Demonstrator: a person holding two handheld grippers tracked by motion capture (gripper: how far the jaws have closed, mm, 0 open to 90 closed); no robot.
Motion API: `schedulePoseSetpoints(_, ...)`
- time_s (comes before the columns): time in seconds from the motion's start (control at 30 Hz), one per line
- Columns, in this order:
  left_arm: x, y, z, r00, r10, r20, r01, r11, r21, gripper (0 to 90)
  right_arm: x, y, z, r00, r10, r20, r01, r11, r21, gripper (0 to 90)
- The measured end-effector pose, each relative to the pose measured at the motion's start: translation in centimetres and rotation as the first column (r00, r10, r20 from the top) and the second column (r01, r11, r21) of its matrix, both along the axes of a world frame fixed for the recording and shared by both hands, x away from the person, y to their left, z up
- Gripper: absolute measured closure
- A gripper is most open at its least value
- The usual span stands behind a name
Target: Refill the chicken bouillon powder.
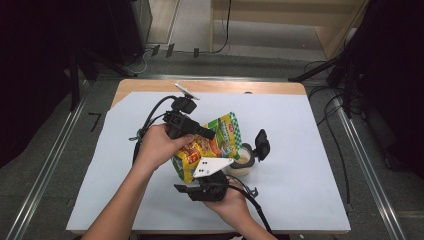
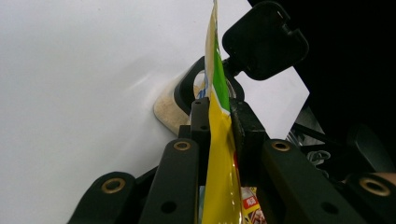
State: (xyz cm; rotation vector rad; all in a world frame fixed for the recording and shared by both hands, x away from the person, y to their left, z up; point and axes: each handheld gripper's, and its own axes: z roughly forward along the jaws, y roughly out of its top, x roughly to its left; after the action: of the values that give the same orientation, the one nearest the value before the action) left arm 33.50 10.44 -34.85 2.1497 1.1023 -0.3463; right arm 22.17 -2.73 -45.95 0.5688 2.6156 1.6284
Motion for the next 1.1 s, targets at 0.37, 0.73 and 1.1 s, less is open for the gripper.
schedulePoseSetpoints(0.37,-0.1,-0.4,-1.1,0.9995,-0.025,-0.017,0.025,0.9996,-0.017,81.2,-0.4,-0.1,-1.2,0.9996,0.01,-0.026,-0.01,0.9998,-0.019,64.7)
schedulePoseSetpoints(0.73,0.3,-0.6,-2.2,0.9988,-0.033,-0.037,0.031,0.9988,-0.039,82.0,-0.3,-0.4,-2.2,0.9998,0.014,-0.016,-0.015,0.9976,-0.067,64.3)
schedulePoseSetpoints(1.1,0.3,-0.8,-2.8,0.9982,-0.05,-0.034,0.048,0.9975,-0.052,84.2,-0.2,-0.4,-2.9,0.9999,0.012,-0.012,-0.013,0.9944,-0.105,65.9)
